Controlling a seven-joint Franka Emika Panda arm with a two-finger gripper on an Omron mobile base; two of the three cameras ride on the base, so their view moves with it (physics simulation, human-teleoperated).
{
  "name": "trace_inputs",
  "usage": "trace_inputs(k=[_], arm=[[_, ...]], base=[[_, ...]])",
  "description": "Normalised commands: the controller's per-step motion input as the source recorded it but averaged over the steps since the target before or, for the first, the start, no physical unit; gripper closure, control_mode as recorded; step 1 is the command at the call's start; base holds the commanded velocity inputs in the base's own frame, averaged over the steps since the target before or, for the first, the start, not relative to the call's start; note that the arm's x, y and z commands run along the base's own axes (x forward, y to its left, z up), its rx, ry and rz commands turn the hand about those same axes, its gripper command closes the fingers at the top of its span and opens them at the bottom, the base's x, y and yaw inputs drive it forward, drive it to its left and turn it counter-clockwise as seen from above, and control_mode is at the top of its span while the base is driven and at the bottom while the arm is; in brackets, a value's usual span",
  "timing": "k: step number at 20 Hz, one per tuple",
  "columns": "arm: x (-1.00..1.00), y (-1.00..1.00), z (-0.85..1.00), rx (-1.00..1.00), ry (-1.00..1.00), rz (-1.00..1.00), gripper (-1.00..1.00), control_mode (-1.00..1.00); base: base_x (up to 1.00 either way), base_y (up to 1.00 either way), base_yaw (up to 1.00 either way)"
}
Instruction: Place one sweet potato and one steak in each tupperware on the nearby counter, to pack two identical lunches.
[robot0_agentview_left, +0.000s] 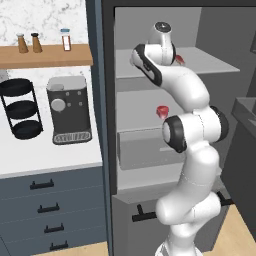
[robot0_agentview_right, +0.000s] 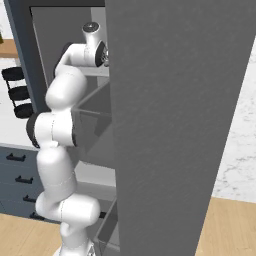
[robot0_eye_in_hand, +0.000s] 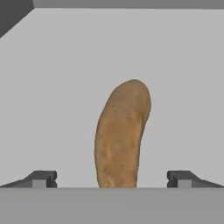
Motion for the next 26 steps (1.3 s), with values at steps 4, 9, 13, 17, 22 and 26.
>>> trace_inputs(k=[4, 9, 13, 17, 22, 26], arm=[[0.58, 0.0, -0.22, 0.0, 0.01, 0.0, -1.0, -1.0], [0.42, 0.02, -0.4, 0.0, 0.0, 0.0, 1.0, -1.0], [0.02, 0.0, -0.54, 0.0, 0.0, 0.0, 1.0, -1.0], [0.0, 0.0, -0.42, 0.0, -0.04, 0.0, 1.0, -1.0], [-0.38, 0.03, -0.27, 0.0, -0.16, 0.0, 1.0, -1.0], [-0.89, 0.04, -0.33, 0.0, -0.25, 0.0, 1.0, -1.0]], base=[[0.0, 0.0, 0.0], [0.0, 0.0, 0.0], [0.0, 0.0, 0.0], [0.0, 0.0, 0.0], [0.0, 0.0, 0.0], [0.0, 0.0, 0.0]])
